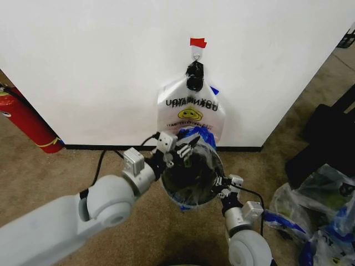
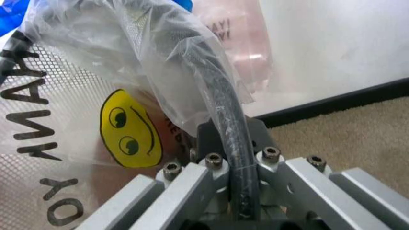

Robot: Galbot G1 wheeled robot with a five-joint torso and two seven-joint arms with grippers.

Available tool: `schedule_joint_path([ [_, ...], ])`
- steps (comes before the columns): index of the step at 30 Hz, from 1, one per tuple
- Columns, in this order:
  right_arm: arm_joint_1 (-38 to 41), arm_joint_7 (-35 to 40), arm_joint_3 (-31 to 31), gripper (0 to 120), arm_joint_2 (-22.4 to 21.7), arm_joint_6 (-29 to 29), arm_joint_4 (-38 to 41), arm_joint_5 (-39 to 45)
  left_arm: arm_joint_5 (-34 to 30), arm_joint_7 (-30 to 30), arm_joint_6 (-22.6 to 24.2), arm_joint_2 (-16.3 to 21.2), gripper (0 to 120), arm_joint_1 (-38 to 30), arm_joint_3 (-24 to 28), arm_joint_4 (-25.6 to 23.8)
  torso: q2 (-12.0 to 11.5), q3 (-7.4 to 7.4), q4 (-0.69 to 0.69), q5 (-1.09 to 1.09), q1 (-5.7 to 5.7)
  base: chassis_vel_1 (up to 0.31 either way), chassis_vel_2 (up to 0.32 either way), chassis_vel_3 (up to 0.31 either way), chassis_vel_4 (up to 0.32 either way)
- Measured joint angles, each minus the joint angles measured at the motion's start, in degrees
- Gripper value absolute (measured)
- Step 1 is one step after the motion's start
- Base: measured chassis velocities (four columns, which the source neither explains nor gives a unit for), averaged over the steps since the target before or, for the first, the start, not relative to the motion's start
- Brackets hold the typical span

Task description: Pick up the garbage bag from the wall and place it over the trash bin.

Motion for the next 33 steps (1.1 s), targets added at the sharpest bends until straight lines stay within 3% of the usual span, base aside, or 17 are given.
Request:
schedule_joint_path([
  [8, -2.77, -0.93, -0.33, 0, 0.21, 0.07, 1.77, -2.38, 1.71, 1.72, 1.0, -3.66, 90, -4.95, 4.63, 8.65, 0.0, 0.01, -0.01, 0.0, 0.0, 0.0, 0.0, 0.0, 0.0],
  [12, -3.4, -0.97, -0.04, 0, -0.34, 0.08, 2.29, -2.49, 1.39, 1.46, 1.02, -4.52, 90, -7.2, 5.84, 10.91, 0.0, 0.01, -0.02, 0.01, 0.01, 0.0, 0.0, 0.0, 0.0],
  [32, -2.26, -0.63, -0.27, 0, -1.23, -0.66, 1.83, -2.19, 1.47, 3.24, -2.08, -3.74, 20, -9.95, 9.09, 12.31, 0.0, 0.01, 0.0, 0.0, 0.0, 0.0, 0.0, 0.0, 0.0],
  [33, -2.17, -0.62, -0.34, 0, -1.31, -0.66, 1.78, -2.15, 1.4, 3.46, -2.43, -3.55, 11, -10.62, 9.38, 12.47, 0.0, 0.01, 0.0, 0.0, 0.0, 0.0, 0.0, 0.0, 0.0],
])
